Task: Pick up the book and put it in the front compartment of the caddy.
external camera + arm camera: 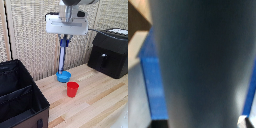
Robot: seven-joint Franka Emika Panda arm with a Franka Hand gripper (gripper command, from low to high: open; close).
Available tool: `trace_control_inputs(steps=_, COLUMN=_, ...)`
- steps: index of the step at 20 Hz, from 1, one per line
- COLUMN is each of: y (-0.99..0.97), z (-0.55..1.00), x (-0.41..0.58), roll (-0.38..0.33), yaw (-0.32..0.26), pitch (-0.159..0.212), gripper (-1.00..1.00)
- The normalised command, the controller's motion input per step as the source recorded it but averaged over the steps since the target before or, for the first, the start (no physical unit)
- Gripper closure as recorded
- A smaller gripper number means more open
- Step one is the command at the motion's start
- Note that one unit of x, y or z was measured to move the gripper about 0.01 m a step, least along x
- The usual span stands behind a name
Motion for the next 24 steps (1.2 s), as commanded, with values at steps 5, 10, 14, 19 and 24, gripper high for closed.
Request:
trace_control_inputs(steps=5, y=0.0, z=0.24, x=0.0, roll=0.138, yaw=-0.358, pitch=0.023, gripper=1.0)
trace_control_inputs(steps=10, y=0.15, z=0.04, x=0.0, roll=0.137, yaw=-0.28, pitch=0.061, gripper=1.0)
trace_control_inputs(steps=14, y=0.43, z=0.0, x=-0.003, roll=0.096, yaw=-0.182, pitch=0.085, gripper=1.0)
trace_control_inputs(steps=19, y=0.6, z=0.06, x=-0.019, roll=0.04, yaw=-0.123, pitch=0.072, gripper=1.0)
trace_control_inputs(steps=24, y=0.72, z=0.28, x=-0.005, roll=0.0, yaw=-0.097, pitch=0.024, gripper=1.0)
